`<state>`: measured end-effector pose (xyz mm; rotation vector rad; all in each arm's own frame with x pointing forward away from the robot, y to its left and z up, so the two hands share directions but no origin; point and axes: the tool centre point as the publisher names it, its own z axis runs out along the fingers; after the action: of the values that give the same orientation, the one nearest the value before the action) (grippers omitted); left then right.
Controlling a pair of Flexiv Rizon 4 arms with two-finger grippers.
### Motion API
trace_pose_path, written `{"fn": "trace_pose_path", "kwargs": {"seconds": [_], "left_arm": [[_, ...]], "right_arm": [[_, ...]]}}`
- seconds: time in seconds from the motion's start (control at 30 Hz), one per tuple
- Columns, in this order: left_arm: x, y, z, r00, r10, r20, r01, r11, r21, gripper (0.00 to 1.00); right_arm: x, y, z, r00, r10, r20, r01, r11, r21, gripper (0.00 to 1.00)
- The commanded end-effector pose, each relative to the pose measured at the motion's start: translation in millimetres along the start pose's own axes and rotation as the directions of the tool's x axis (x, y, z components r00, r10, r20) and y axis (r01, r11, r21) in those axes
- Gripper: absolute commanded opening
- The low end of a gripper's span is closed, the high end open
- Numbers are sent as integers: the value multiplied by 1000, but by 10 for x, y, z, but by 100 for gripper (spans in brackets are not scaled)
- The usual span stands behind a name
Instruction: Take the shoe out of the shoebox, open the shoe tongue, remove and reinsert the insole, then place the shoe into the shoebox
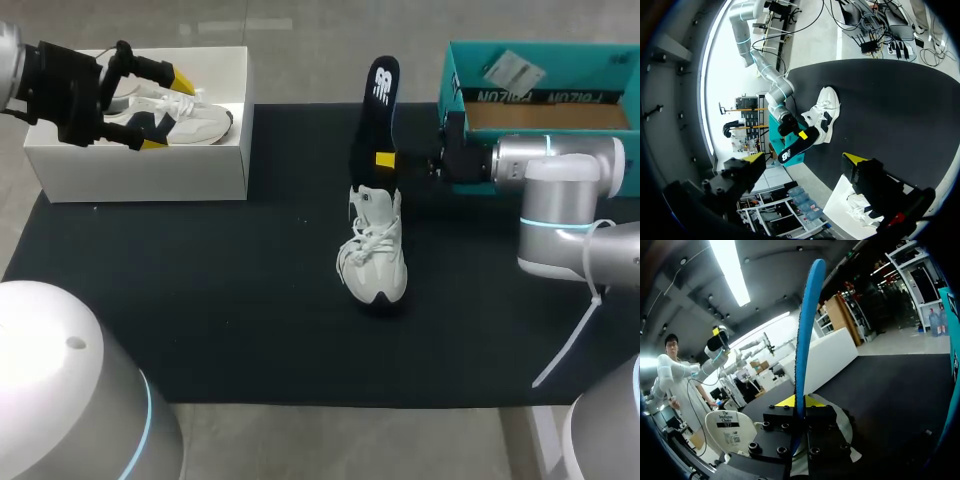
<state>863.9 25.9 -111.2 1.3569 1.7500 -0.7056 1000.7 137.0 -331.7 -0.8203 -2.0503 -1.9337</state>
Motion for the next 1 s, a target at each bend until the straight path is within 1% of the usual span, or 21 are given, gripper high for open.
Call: {"fn": "trace_pose_path", "kwargs": {"seconds": [0.03, 0.33, 0.57, 1.0], "left_arm": [[-7, 8, 3, 1000, 0, -5, 0, 1000, 1, 100], [-7, 8, 3, 1000, 0, -5, 0, 1000, 1, 100], [-7, 8, 3, 1000, 0, -5, 0, 1000, 1, 100], [-7, 8, 3, 1000, 0, -5, 0, 1000, 1, 100]], "right_arm": [[1, -98, 27, 1000, 14, 5, -14, 1000, -3, 0], [72, -182, 40, 998, 60, 3, -60, 998, 3, 0], [153, -259, 0, 995, 100, 13, -100, 995, 12, 0], [187, -443, 10, 987, 163, 14, -163, 986, 39, 0]]}}
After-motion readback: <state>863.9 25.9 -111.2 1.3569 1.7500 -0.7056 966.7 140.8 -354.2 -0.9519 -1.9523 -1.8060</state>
